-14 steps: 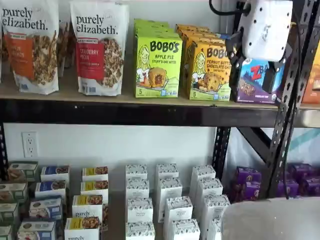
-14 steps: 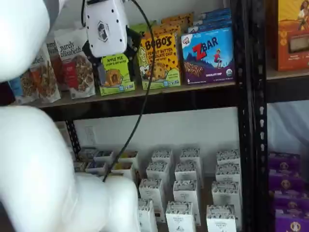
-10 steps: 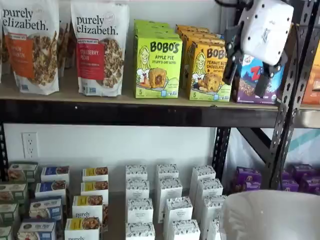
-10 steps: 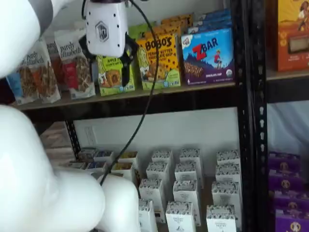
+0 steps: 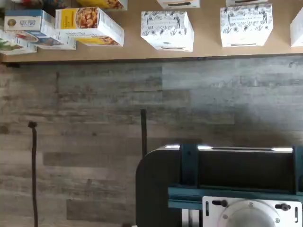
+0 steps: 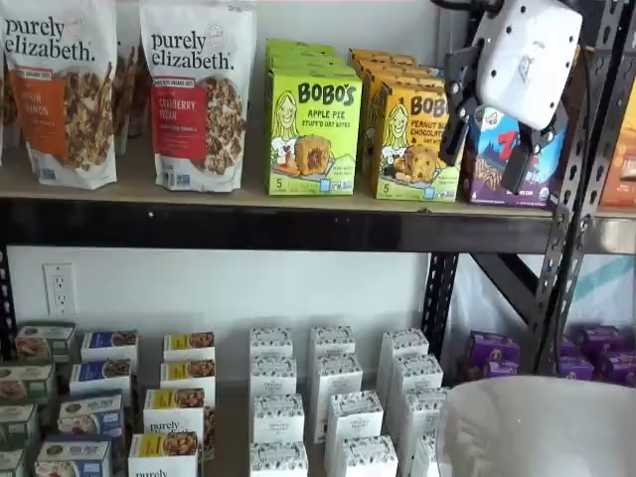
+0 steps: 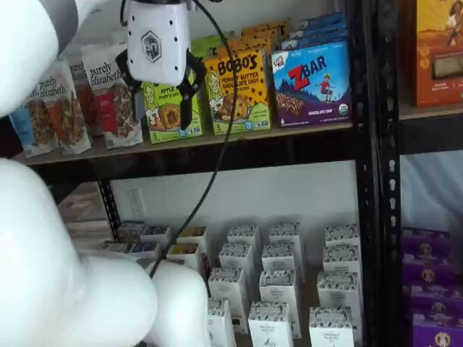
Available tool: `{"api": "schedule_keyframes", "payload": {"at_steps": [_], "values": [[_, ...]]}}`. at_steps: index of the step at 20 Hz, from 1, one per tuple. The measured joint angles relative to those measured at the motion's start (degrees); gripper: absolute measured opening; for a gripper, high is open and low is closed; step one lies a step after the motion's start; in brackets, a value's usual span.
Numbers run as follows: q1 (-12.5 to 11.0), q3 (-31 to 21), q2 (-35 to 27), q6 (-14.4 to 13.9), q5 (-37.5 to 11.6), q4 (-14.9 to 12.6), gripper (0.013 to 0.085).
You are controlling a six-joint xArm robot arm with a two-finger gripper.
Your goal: Pick the green box on the top shelf, the fourth from the left
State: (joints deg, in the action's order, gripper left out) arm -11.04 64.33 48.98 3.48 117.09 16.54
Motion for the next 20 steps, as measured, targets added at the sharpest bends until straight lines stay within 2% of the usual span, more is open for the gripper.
{"api": "schedule_keyframes", "payload": {"at_steps": [7,14,20], "values": [[0.8,-0.2,0.3,-0.3,-1.0,-0.8,0.0850],[4.6,-1.2,1.7,-1.9,-4.1,-4.5,0.0850],[6.0,-2.7,3.4,-2.9,-7.0,-4.6,0.0850]]}}
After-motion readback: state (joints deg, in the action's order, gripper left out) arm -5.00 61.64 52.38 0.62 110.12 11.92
